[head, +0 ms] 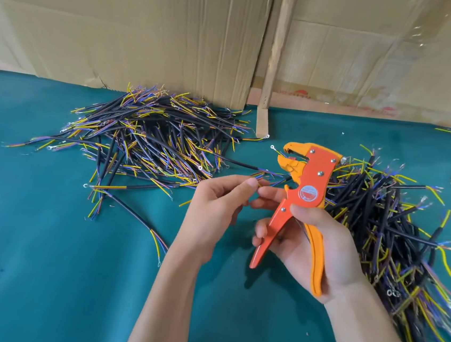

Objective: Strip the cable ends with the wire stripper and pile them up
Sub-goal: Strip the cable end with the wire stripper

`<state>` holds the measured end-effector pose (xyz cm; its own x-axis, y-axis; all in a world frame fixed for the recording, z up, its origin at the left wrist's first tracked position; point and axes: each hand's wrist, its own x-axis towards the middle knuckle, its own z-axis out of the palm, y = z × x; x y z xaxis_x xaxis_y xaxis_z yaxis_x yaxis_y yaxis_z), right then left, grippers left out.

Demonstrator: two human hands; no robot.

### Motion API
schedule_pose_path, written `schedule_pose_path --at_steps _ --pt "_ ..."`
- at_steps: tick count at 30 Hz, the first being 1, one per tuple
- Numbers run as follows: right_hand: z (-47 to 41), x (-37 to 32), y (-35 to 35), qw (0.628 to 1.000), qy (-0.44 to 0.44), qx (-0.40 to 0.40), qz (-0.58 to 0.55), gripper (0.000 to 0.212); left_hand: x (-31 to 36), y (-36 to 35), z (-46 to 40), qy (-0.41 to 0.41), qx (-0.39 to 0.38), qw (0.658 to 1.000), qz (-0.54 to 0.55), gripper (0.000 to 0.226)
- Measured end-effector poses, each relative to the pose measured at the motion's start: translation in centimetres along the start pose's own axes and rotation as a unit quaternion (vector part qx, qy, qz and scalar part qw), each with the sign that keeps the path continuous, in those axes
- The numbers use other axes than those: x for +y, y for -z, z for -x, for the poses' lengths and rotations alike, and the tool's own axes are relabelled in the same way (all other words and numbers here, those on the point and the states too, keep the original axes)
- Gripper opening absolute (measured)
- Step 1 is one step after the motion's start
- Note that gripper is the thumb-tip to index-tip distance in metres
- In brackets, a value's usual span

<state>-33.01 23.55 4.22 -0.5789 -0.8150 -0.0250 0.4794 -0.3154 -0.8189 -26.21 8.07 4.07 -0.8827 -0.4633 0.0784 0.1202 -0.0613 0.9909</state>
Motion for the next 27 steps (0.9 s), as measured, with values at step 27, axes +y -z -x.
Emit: schedule_pose_path --at_steps 27 --pt "-0.1 0.1 -0.2 0.997 -0.052 0.047 0.002 0.059 -0.8 0.6 -0.3 -0.043 0.105 0.991 -0.073 0.026"
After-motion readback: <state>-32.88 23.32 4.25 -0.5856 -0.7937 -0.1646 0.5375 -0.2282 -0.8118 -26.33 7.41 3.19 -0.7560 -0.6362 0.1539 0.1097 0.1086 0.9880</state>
